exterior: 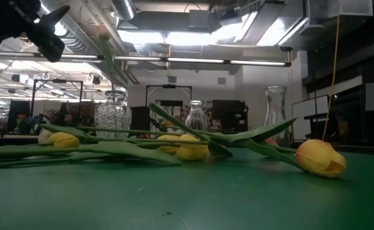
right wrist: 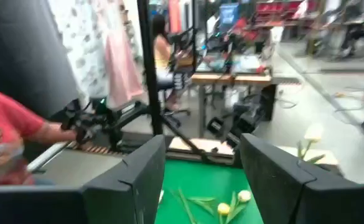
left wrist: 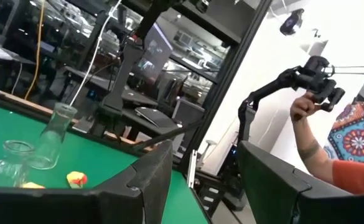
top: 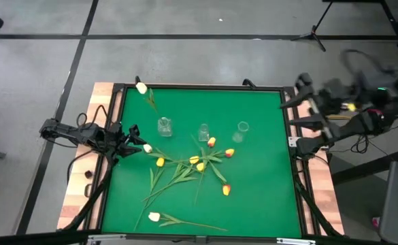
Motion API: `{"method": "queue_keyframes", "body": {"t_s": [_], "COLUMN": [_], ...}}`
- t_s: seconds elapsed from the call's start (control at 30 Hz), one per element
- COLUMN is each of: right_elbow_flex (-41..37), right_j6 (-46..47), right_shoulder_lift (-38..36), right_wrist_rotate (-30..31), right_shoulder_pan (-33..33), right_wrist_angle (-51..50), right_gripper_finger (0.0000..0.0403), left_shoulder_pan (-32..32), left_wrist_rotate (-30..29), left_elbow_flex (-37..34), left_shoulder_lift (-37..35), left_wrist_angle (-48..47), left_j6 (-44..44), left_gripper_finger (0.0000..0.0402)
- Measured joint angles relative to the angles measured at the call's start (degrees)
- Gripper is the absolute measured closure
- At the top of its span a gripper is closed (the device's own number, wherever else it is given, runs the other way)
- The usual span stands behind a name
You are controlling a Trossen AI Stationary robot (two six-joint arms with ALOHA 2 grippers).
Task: Sort flowers into vase by color
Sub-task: Put the bottom white flower into the left transparent vase
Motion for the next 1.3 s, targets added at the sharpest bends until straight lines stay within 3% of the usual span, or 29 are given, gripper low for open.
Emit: {"method": "queue_keyframes", "body": {"t_s": [0.07,0.13,0.23,0.33,0.4,0.57,0.73,0.87,1.07,1.17,1.3], "right_elbow_flex": [-0.1,-0.5,-5.0,-11.8,-16.7,-28.4,-37.8,-39.5,-42.9,-48.5,-57.8], "right_j6": [1.7,9.1,16.6,18.2,18.5,19.6,19.4,18.2,0.3,-9.3,-18.9], "right_shoulder_lift": [-0.6,0.0,0.6,0.9,0.2,-5.8,-12.1,-19.5,-30.8,-36.6,-46.8], "right_wrist_rotate": [9.7,19.8,25.6,32.7,40.7,54.0,66.3,68.0,58.1,50.8,48.0], "right_shoulder_pan": [3.9,7.3,12.7,17.9,22.0,33.4,40.3,43.3,44.1,44.1,44.0], "right_wrist_angle": [-5.4,-13.8,-19.5,-16.7,-15.0,-2.9,3.3,4.1,14.3,19.9,30.2], "right_gripper_finger": [0.0194,0.0194,0.0194,0.0194,0.0194,0.0194,0.0194,0.0194,0.0194,0.0194,0.0194], "left_shoulder_pan": [0.0,0.0,0.0,0.0,0.0,0.0,0.0,0.0,0.0,0.0,0.0], "left_wrist_rotate": [-0.7,-1.1,-1.1,-2.0,-2.5,-2.5,-3.3,-5.7,-7.4,-8.2,-10.6], "left_elbow_flex": [0.0,0.0,0.0,0.0,0.0,0.0,0.0,0.0,0.0,0.0,0.0], "left_shoulder_lift": [0.0,0.0,0.0,0.0,0.0,0.0,0.0,0.0,0.0,0.0,0.0], "left_wrist_angle": [0.0,-0.2,-0.7,-1.0,-1.0,-1.2,-1.3,-1.3,-1.5,-1.4,0.0], "left_j6": [-0.8,-1.2,-1.3,-1.3,-2.1,-3.9,-4.0,-3.9,-3.7,-3.5,-5.4], "left_gripper_finger": [0.0223,0.0223,0.0223,0.0223,0.0223,0.0223,0.0223,0.0223,0.0223,0.0223,0.0223]}}
